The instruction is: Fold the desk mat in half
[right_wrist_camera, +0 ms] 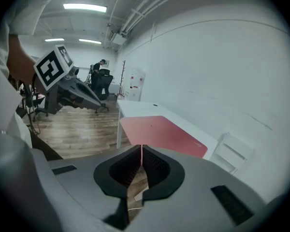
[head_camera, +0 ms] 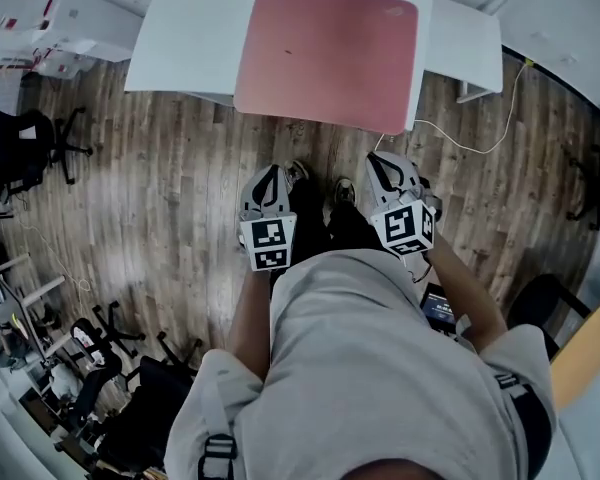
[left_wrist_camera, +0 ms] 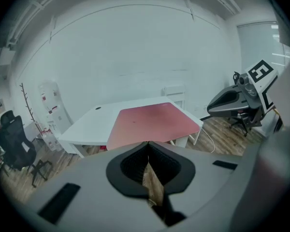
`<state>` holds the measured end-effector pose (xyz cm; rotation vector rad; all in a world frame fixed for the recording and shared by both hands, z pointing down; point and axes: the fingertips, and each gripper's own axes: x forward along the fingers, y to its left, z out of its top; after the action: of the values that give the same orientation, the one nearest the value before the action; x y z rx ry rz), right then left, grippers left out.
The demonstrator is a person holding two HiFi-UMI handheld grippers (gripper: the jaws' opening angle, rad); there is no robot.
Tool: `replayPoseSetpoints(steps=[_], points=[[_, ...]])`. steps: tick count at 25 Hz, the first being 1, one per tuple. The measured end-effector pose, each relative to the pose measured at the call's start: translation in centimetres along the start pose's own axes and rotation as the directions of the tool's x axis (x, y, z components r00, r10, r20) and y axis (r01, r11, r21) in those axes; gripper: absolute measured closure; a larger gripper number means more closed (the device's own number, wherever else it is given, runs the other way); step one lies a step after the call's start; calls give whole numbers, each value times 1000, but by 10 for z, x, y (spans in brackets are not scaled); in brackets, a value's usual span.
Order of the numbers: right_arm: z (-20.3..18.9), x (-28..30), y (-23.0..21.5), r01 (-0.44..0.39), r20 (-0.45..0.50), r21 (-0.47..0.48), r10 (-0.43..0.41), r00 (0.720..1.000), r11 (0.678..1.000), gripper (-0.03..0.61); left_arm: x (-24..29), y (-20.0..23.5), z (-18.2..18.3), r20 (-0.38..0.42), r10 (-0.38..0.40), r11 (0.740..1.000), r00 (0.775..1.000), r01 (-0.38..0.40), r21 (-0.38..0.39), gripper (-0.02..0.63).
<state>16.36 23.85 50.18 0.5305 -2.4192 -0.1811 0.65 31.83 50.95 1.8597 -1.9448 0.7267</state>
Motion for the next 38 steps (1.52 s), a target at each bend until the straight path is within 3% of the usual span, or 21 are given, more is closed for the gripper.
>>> replayPoseSetpoints(steps=[8,14,19,20,21,22,25,26,33,36,38], points=[[-46,17,-21,81,-115,-165,-101,988,983,537,49,20,-31,-95,3,993,995,8,114,601],[-84,36,-31,101,-215,-271,-163,963,957,535,92,26,-49,-165,-19,955,986,67,290,601],[-105,47,-37,134,-263,-412,-259,930,901,534,119,32,-61,-200,29,871,979,74,486,601],[-108,52,-36,134,-274,-429,-270,923,894,522,124,37,-61,-193,48,852,980,60,520,601],[-111,57,-35,130,-287,-442,-277,917,888,472,129,44,-59,-183,71,833,980,43,552,600],[-114,62,-35,127,-300,-450,-284,911,884,415,133,51,-58,-173,97,812,980,23,583,600],[-125,74,-38,140,-335,-463,-319,887,875,400,147,70,-56,-155,179,733,971,-27,680,590],[-129,78,-39,142,-341,-474,-330,880,869,399,152,74,-59,-153,195,705,969,-30,709,559],[-138,95,-34,146,-348,-539,-377,858,830,388,179,86,-90,-124,206,580,971,-19,815,457],[-143,99,-33,148,-360,-569,-407,840,809,379,181,85,-86,-117,220,554,968,-25,832,436],[-146,101,-37,156,-367,-586,-432,824,795,370,186,83,-84,-99,226,524,969,-35,851,431]])
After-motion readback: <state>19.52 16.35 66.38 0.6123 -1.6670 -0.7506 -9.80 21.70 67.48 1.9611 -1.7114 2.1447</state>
